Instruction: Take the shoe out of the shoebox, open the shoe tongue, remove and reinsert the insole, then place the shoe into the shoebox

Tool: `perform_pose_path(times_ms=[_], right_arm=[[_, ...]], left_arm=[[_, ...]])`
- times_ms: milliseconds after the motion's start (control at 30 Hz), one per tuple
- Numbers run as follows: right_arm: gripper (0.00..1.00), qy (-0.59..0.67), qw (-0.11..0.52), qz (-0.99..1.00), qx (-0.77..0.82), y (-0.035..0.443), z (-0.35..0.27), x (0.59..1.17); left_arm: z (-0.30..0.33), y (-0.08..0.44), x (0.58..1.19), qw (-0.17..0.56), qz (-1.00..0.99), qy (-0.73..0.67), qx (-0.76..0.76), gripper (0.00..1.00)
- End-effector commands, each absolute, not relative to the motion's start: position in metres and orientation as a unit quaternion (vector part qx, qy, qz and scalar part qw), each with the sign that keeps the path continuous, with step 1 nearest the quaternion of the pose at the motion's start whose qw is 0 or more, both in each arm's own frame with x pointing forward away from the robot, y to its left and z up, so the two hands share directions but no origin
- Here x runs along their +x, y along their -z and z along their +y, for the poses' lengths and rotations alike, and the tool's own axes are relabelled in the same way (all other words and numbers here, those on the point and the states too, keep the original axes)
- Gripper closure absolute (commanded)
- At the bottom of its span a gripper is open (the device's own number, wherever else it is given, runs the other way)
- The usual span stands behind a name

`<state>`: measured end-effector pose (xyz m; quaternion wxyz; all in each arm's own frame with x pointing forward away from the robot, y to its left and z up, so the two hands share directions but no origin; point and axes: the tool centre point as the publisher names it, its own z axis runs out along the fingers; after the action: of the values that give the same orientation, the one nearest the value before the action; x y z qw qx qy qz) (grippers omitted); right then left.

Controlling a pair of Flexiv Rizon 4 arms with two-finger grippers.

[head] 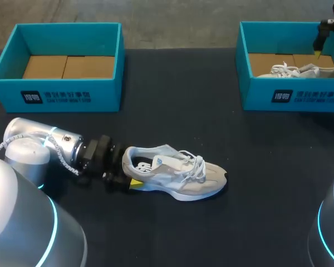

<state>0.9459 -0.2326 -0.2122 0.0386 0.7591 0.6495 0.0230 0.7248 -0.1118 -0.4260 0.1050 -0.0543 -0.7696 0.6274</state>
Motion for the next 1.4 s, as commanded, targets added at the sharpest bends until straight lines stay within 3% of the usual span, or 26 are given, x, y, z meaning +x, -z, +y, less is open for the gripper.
perform_pose_path(times_ms=[33, 333, 900, 1400], right_arm=[[0.0, -0.012, 0.053, 0.637, 0.769, 0.191, -0.218, 0.932], [0.0, -0.007, 0.062, 0.624, 0.779, 0.176, -0.162, 0.906], [0.0, -0.03, 0.072, 0.583, 0.809, 0.203, -0.024, 0.833], [0.0, -0.056, 0.033, 0.553, 0.831, 0.236, 0.023, 0.795]], left_arm=[[-0.112, 0.427, 0.725, 0.105, -0.77, -0.628, -0.054, 1.0], [-0.112, 0.427, 0.725, 0.105, -0.77, -0.628, -0.054, 1.0], [-0.112, 0.427, 0.725, 0.105, -0.77, -0.628, -0.054, 1.0], [-0.112, 0.427, 0.725, 0.105, -0.77, -0.628, -0.054, 1.0]])
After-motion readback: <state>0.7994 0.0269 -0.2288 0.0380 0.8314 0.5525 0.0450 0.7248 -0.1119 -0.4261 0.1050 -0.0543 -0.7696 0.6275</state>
